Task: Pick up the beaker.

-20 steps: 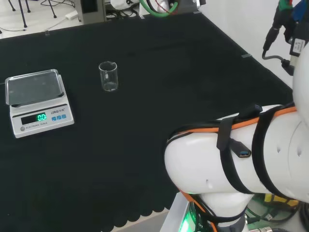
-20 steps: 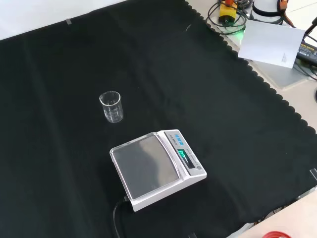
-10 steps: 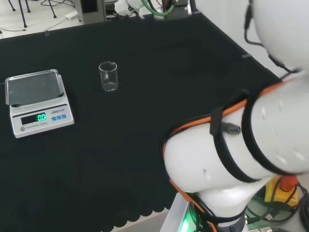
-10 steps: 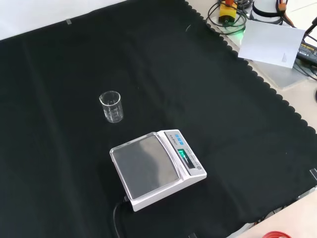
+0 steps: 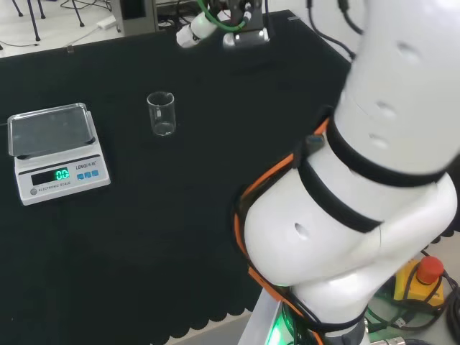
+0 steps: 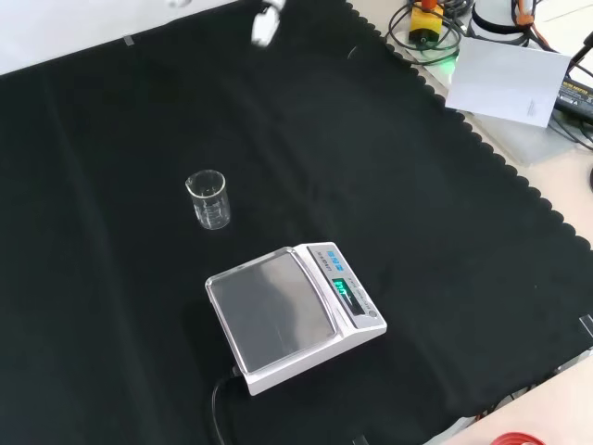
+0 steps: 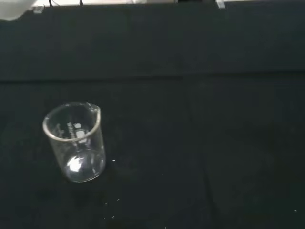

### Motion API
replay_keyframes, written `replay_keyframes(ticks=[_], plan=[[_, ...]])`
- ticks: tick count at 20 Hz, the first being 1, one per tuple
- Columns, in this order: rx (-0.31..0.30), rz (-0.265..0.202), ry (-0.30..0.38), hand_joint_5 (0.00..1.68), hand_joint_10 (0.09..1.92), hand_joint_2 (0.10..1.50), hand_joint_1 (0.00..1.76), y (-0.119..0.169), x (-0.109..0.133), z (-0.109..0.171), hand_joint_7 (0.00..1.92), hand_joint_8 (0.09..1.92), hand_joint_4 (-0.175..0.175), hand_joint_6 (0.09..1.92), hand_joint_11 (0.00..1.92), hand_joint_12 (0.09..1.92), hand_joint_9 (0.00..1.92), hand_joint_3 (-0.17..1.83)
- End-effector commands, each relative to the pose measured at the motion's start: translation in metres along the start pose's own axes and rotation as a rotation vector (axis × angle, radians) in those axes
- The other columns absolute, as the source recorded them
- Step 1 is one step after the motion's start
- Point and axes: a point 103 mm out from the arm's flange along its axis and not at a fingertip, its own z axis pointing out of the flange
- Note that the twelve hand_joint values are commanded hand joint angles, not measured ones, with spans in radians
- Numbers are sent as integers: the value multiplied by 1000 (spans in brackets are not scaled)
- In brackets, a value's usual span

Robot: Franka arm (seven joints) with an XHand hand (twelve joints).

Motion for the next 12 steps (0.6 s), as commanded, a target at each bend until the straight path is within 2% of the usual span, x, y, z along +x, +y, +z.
replay_keyframes(ticks=[1,4,9,12], plan=[[-119,-110,69,168,856,684,627,122,-12,73,160,658,15,87,0,1538,264,215],[-149,-131,67,161,859,681,629,139,-5,103,156,660,18,87,0,1534,264,211],[-115,-170,70,161,862,678,626,163,4,137,162,665,19,87,0,1529,267,207],[-85,-183,105,164,864,679,626,166,13,152,167,669,19,87,0,1526,269,205]])
